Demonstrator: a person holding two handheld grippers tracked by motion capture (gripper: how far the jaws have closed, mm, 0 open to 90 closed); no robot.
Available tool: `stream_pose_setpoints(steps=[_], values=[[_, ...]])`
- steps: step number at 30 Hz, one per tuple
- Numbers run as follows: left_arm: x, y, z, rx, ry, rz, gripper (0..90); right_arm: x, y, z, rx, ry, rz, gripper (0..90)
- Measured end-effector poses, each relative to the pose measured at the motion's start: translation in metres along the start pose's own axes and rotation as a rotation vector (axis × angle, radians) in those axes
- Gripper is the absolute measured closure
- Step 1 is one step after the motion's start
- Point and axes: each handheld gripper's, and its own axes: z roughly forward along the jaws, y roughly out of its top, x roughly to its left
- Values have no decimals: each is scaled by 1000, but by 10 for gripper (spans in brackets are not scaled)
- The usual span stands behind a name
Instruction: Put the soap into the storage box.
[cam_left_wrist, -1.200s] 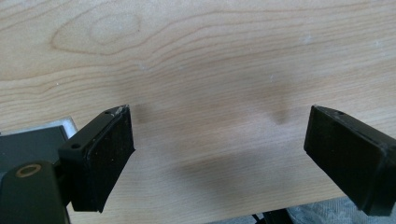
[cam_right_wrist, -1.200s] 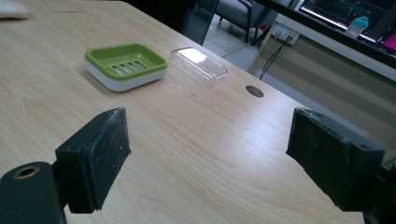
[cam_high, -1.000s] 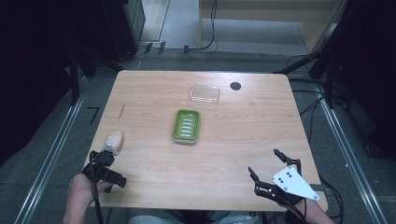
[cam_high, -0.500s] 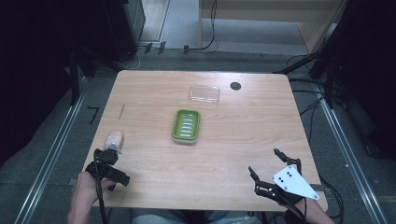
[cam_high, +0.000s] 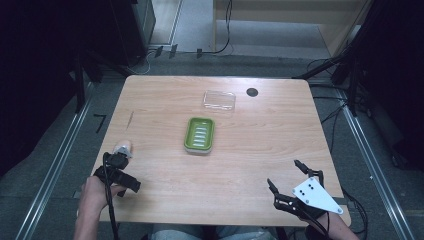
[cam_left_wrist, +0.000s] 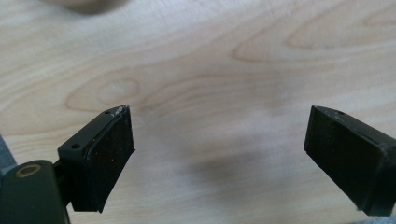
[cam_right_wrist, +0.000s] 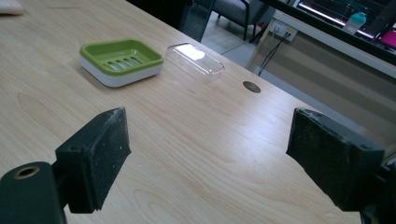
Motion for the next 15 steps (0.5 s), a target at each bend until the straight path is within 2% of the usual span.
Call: stream_pose_setpoints(steps=[6,11,15], values=[[-1,11,-5,-28,-5,6,80,0,-1,-6,6,-16,0,131],[3,15,-7,-32,-8,-8,73,1,-1,-7,11,-19,-2,131],[12,17,-12,-52,-9,-35,71,0,-2,-7,13,-21,-1,131]])
